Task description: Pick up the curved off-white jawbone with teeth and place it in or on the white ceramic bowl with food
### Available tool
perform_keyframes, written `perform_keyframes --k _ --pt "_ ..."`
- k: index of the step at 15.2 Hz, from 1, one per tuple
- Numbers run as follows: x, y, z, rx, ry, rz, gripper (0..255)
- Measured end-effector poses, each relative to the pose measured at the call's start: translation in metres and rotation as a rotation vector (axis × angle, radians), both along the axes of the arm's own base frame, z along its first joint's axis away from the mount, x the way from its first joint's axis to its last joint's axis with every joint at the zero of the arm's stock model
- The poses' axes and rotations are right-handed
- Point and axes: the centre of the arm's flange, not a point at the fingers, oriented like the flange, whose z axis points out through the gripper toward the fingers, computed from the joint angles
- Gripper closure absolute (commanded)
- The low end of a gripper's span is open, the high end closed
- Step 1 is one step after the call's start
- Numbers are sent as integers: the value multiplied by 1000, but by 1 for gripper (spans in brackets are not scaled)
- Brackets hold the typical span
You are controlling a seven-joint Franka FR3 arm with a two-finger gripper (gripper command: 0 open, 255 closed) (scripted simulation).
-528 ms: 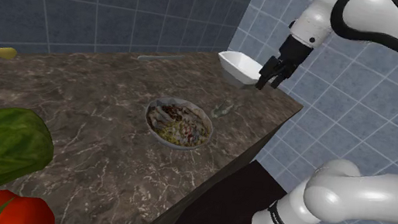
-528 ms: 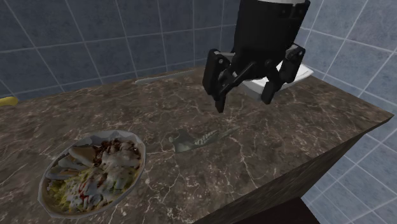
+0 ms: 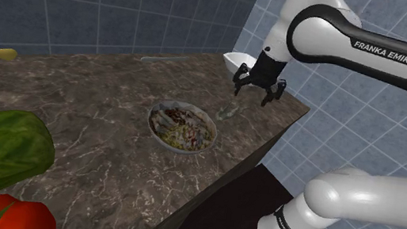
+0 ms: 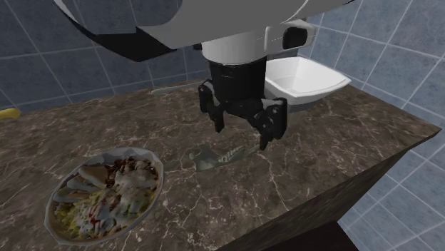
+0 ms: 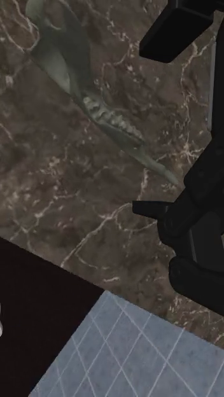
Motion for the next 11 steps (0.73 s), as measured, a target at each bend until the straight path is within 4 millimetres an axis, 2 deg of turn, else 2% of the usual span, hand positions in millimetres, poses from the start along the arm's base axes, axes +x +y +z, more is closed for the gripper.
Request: perform_keyframes --k 3,4,11 --pt "26 14 -31 -41 -10 -432 0" --pt "32 14 -39 -46 -12 -505 0" --pt "35 9 -76 -52 -16 -581 0"
